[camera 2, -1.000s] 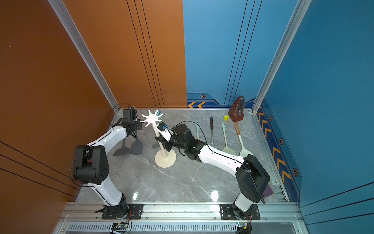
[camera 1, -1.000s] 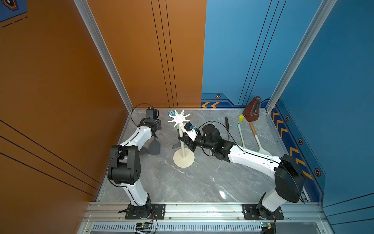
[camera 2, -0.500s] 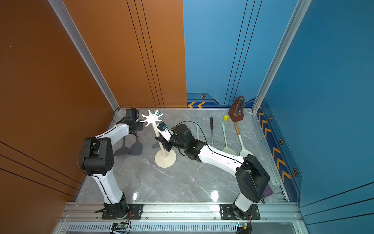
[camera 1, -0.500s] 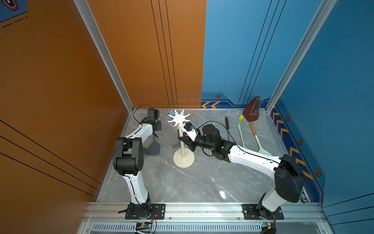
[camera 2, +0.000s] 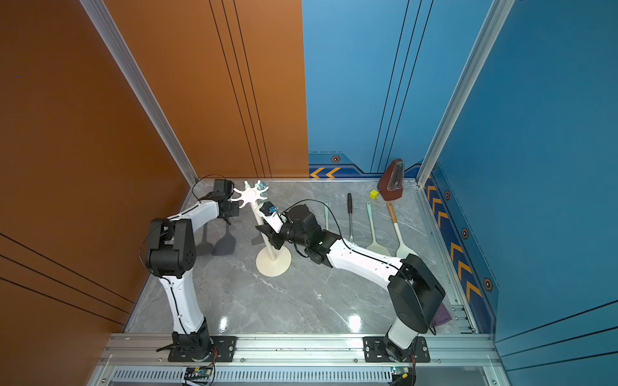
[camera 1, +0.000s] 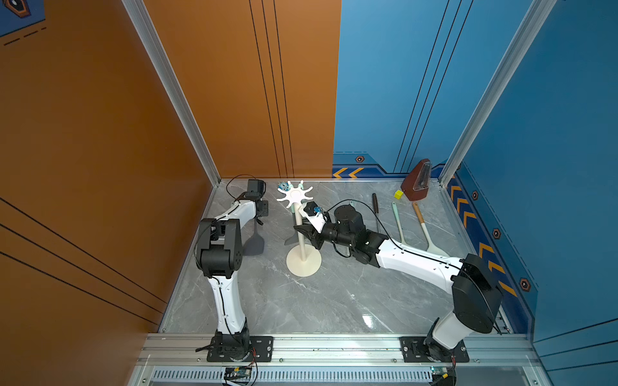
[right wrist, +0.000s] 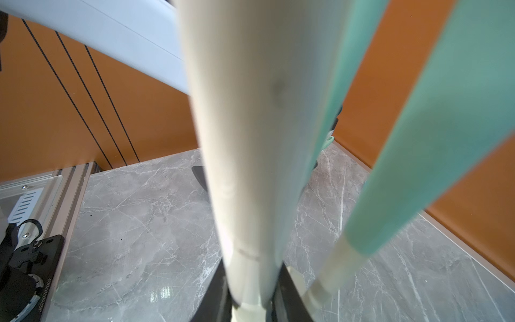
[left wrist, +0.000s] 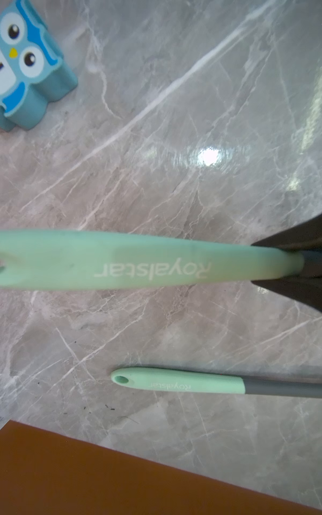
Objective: Take the spatula off the kitchen utensil rack
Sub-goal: Place the spatula at the center of the board.
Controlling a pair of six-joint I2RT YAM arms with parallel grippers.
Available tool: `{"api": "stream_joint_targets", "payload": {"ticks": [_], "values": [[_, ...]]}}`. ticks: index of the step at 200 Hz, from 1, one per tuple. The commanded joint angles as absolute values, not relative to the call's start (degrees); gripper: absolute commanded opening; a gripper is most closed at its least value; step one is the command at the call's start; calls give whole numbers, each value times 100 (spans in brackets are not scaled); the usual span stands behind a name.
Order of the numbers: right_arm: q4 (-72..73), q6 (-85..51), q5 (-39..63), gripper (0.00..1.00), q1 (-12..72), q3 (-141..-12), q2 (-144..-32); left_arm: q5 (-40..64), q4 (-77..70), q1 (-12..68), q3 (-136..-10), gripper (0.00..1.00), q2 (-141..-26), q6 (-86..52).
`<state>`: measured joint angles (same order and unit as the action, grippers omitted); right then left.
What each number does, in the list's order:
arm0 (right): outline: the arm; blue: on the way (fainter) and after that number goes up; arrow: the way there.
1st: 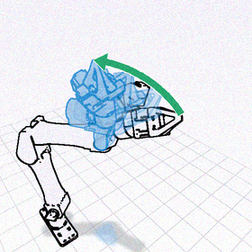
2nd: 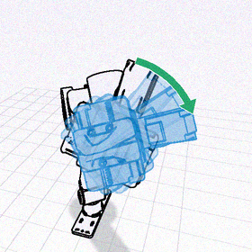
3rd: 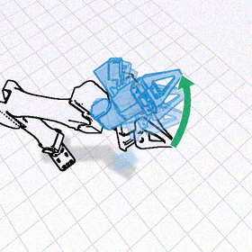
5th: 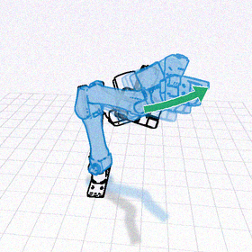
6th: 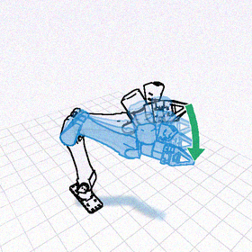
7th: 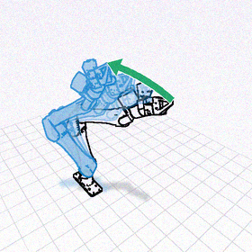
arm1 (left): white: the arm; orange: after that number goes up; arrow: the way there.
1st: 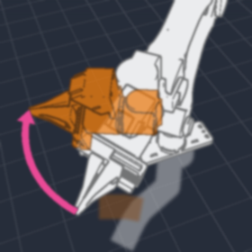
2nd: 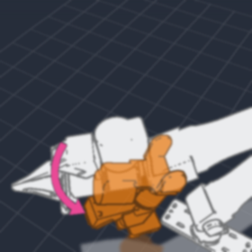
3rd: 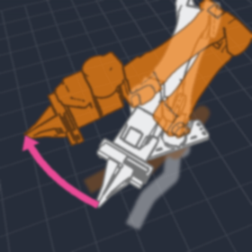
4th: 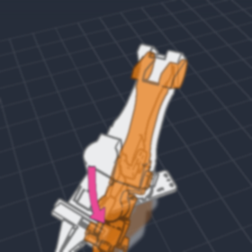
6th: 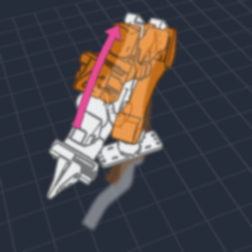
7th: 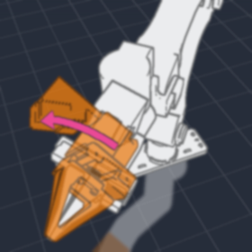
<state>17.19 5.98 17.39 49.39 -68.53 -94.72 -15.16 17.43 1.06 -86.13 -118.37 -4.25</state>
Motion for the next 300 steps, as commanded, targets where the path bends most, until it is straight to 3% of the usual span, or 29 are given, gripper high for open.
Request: {"api": "stream_joint_targets", "payload": {"ticks": [1,148,254,300], "values": [[1384,659,1656,0,4878,-6849,-9718,-1341,2319,16,-8993,8,-12129,-315],[1387,624,1810,0,4869,-6954,-9783,-1543,3649,-57,-9962,8,-12791,35],[1353,615,1775,0,4881,-6900,-9723,-1245,3959,-154,-10315,24,-13055,53],[1344,615,1761,0,4878,-6896,-9719,-1292,4023,-167,-10311,26,-13026,20]]}}
